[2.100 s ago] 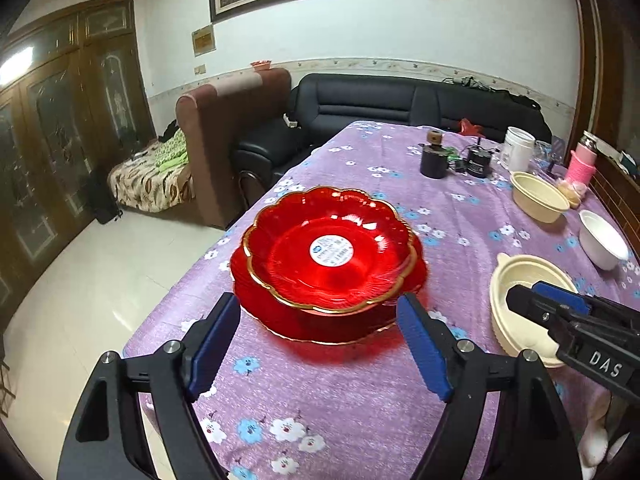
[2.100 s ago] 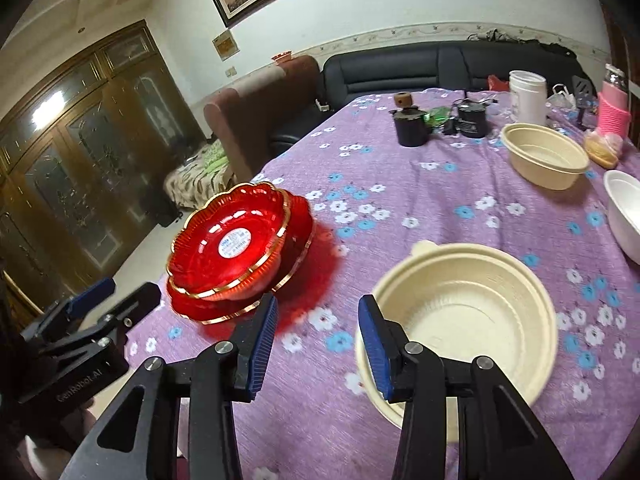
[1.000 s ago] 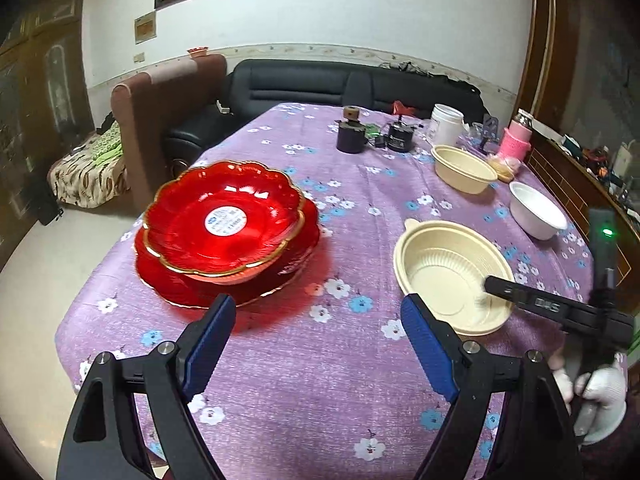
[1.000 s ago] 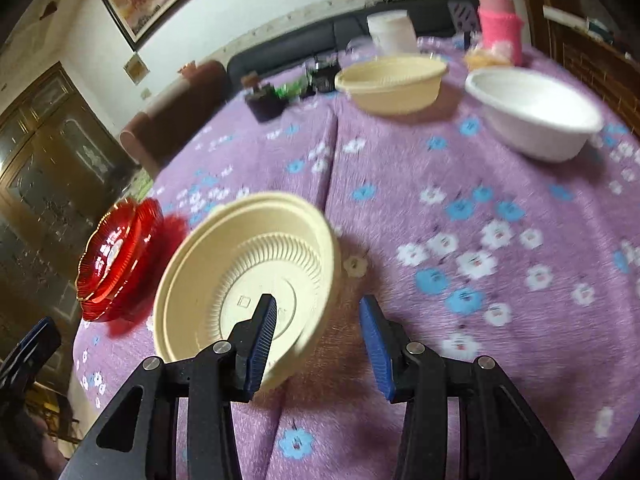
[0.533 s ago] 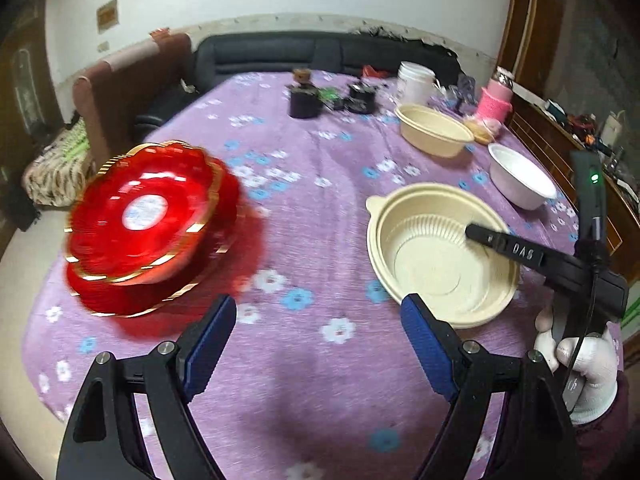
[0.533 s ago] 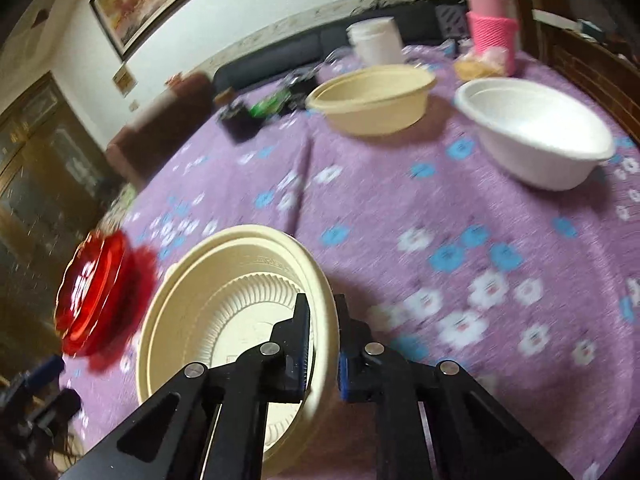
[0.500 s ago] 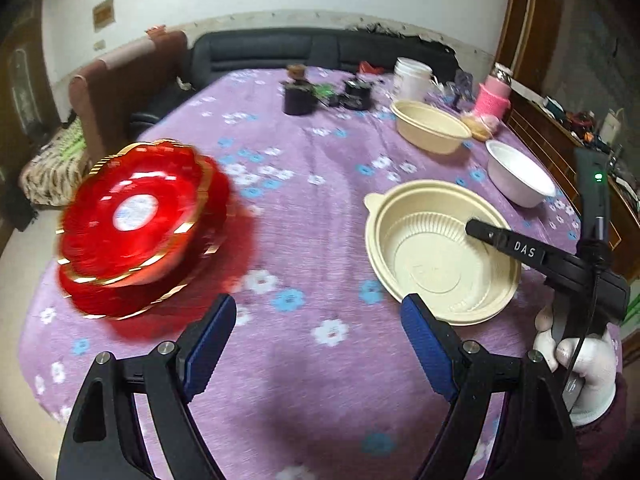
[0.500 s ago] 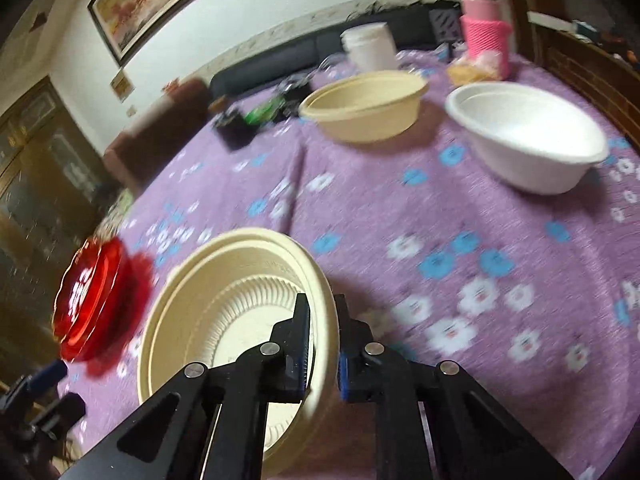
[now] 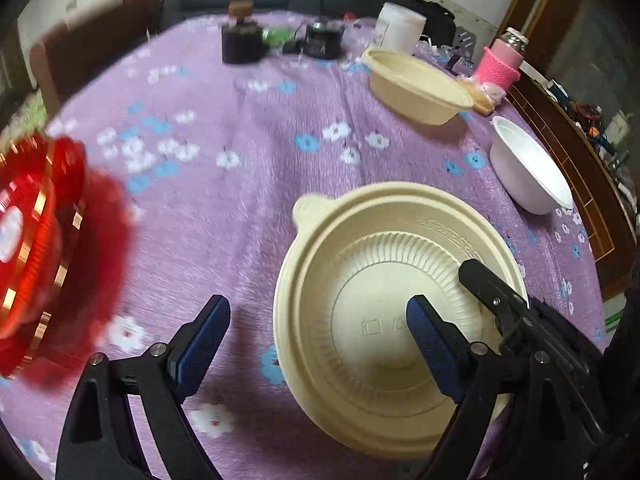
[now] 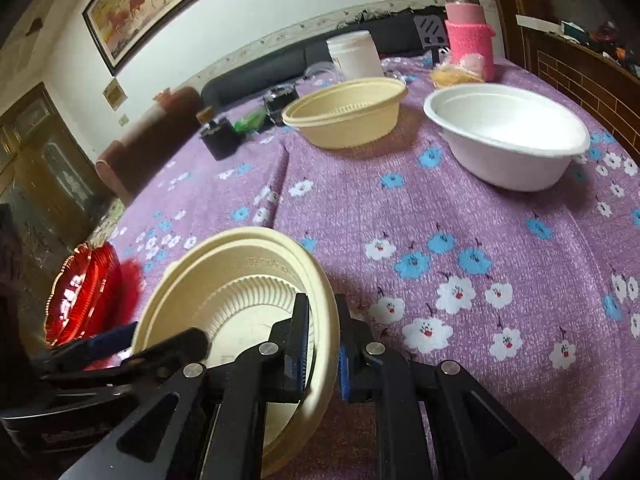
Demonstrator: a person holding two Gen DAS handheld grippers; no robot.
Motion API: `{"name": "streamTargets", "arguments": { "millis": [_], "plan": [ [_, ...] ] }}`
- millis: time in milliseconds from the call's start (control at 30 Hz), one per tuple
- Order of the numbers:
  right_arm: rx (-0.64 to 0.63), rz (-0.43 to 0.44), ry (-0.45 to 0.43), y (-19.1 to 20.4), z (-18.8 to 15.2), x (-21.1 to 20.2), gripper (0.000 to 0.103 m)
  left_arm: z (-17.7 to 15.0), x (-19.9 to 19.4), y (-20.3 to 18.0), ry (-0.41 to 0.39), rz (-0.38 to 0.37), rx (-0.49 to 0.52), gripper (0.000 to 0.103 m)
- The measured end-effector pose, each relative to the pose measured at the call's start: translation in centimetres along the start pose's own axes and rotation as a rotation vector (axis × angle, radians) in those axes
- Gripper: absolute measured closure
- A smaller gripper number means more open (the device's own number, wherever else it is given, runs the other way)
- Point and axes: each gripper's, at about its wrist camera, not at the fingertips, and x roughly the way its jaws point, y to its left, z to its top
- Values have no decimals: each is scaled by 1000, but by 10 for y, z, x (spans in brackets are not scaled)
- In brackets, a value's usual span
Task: Organize plates and bowls
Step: 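Carry the beige bowl onto the red plate stack and open the right tool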
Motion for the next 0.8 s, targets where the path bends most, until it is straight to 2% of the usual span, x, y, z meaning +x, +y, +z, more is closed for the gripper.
{"name": "streamTargets", "arguments": {
  "millis": [67, 133, 167, 200, 300, 400, 600, 800],
  "plan": [
    [15, 5, 14, -2, 0, 3, 88, -1, 7, 2, 19, -15, -7, 15],
    [-3, 1, 12, 3, -2, 3, 88, -2, 8, 0, 2, -9, 12, 24],
    [-13, 0, 12, 4, -2, 4, 88, -2, 7, -2, -5, -11, 22, 48],
    [-28, -1, 14, 7, -3, 5, 86, -3, 7, -4, -8, -12, 36, 66],
    [-50, -25, -6, 10, -4, 3, 86, -2, 7, -1, -21, -5, 22, 78],
    [-33, 27, -40, 8, -2, -3, 88, -2, 0, 8, -26, -26, -21, 80],
    [-123, 67, -127, 27, -6, -17, 88, -13, -26, 9, -90, 4, -5, 80],
    [-166, 147, -152, 47, -11, -28, 88, -25, -57, 23, -139, 20, 6, 78]
  ]
}}
